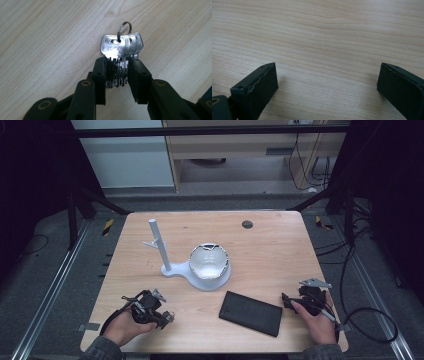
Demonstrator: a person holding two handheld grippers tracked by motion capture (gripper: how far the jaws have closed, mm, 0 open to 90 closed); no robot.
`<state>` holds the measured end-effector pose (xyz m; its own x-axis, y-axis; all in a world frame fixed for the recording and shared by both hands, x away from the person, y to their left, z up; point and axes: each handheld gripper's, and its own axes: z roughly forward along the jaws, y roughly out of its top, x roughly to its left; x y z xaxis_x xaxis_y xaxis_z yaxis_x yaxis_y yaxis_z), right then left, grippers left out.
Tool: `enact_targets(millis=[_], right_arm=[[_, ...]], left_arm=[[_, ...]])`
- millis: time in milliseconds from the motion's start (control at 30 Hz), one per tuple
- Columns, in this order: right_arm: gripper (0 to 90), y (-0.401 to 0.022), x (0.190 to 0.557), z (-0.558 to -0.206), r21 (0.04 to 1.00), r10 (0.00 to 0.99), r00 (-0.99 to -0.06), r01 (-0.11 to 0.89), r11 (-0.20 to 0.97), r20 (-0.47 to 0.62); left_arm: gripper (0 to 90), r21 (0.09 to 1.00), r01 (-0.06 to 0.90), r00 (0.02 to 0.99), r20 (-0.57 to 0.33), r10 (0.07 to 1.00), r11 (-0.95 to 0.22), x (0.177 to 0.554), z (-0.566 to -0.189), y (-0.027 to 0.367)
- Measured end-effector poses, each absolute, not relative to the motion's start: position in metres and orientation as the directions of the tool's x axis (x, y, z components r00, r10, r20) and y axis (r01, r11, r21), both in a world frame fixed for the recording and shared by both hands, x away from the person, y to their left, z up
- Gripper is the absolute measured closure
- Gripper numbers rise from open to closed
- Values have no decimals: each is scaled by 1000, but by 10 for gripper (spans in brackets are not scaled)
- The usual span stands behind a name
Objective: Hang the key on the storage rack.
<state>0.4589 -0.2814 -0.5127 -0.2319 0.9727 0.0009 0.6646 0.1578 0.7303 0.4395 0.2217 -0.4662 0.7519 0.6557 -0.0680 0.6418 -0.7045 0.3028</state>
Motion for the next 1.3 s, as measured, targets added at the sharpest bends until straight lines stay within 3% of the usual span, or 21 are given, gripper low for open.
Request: enact_targets(millis=[267, 1300], right_arm=[[31, -281, 459, -513, 730, 973, -232, 665, 158, 1], [31, -281, 459, -513, 730, 971, -238, 663, 164, -2]], left_arm=[[816, 294, 631, 760, -47, 648, -718, 438, -466, 221], [832, 326, 600, 773, -2, 634, -731, 435, -446, 221]])
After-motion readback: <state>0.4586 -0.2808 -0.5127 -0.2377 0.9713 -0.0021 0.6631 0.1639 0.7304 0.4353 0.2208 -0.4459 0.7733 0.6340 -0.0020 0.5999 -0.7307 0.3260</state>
